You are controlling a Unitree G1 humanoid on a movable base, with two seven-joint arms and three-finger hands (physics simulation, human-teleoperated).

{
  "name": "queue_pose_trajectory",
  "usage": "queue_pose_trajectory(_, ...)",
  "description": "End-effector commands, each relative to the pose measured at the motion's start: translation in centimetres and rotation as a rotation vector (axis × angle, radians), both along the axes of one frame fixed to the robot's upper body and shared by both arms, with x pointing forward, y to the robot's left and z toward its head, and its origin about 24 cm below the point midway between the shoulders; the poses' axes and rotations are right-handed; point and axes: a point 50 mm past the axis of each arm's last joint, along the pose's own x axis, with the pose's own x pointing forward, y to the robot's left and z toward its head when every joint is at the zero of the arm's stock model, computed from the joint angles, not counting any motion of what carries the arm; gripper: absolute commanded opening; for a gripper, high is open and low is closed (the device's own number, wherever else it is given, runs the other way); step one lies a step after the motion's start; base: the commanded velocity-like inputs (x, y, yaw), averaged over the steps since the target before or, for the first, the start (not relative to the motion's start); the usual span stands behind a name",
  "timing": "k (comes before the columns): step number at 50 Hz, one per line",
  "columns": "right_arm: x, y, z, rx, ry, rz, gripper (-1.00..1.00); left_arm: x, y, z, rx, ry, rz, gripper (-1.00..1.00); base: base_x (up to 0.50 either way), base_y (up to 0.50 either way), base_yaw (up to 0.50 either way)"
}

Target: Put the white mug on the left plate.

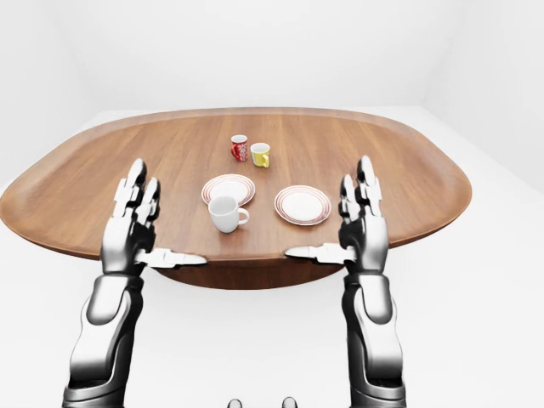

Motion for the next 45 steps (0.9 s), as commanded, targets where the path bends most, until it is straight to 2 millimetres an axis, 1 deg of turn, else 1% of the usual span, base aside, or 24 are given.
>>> queue_pose_trajectory(1,-4.7,-0.9,9.6,0.089,-0.475,0.003,1.0,-3.5,0.0,9.2,0.034,-0.442,-0.012,1.0,0.0,0.0,0.0)
queue_pose_trajectory(6,-4.4,-1.1,9.1,0.087,-0.447,-0.004,1.0,-2.8,0.4,8.4,0.002,-0.397,-0.003,1.0,0.0,0.0,0.0)
queue_pose_trajectory(10,-4.4,-1.2,9.2,0.104,-0.454,-0.006,1.0,-3.0,0.3,8.6,-0.001,-0.409,-0.005,1.0,0.0,0.0,0.0)
queue_pose_trajectory(14,-4.6,-1.2,9.3,0.105,-0.46,0.01,1.0,-2.8,0.4,8.4,-0.01,-0.396,-0.006,1.0,0.0,0.06,0.0)
queue_pose_trajectory(20,-4.7,-1.4,9.6,0.123,-0.473,0.005,1.0,-2.8,0.4,8.3,-0.005,-0.393,-0.005,1.0,0.0,0.5,0.0)
queue_pose_trajectory(22,-4.8,-1.4,9.6,0.119,-0.474,0.011,1.0,-2.6,0.4,8.0,-0.005,-0.375,-0.005,1.0,0.0,0.5,0.0)
queue_pose_trajectory(27,-4.9,-1.3,9.6,0.115,-0.477,0.017,1.0,-2.7,0.4,8.1,0.001,-0.381,-0.006,1.0,0.0,0.5,0.0)
queue_pose_trajectory(31,-4.9,-1.4,9.6,0.109,-0.475,0.013,1.0,-2.4,0.4,7.4,0.003,-0.347,-0.005,1.0,0.0,0.5,0.0)
queue_pose_trajectory(45,-4.9,-1.3,9.6,0.097,-0.476,0.016,1.0,-2.5,0.3,7.7,0.011,-0.359,-0.007,1.0,0.0,0.5,0.0)
